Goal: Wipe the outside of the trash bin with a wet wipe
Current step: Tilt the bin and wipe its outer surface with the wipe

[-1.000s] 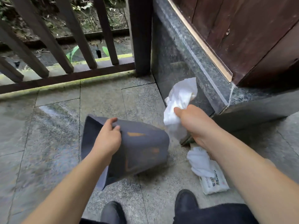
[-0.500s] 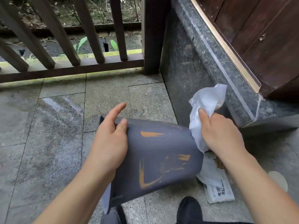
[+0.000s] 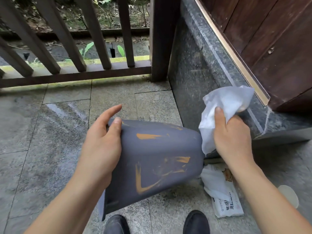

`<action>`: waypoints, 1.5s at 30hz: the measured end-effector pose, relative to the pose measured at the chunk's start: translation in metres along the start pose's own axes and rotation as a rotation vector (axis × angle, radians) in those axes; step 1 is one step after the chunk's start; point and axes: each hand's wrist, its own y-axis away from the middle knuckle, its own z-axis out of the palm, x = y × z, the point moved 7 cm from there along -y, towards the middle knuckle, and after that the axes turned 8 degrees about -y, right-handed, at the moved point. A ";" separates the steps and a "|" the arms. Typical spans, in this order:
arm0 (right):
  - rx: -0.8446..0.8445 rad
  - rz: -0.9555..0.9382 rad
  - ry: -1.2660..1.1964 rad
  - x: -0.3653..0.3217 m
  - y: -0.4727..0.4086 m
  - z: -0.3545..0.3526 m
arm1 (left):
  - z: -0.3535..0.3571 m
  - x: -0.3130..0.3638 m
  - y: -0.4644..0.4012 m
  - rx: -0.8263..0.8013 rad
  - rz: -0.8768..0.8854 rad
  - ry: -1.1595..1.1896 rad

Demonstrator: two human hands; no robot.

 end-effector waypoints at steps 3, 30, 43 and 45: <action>0.009 -0.009 0.012 -0.005 -0.001 -0.003 | -0.003 0.000 0.000 -0.005 -0.008 0.020; -0.690 0.240 0.132 0.080 0.064 0.104 | 0.041 -0.117 -0.004 0.027 -0.139 -0.118; -0.819 0.149 0.171 0.093 0.087 0.152 | 0.052 -0.107 -0.007 -0.104 -0.048 -0.163; -0.801 0.098 0.086 0.081 0.091 0.151 | 0.054 -0.106 -0.004 -0.116 -0.045 -0.152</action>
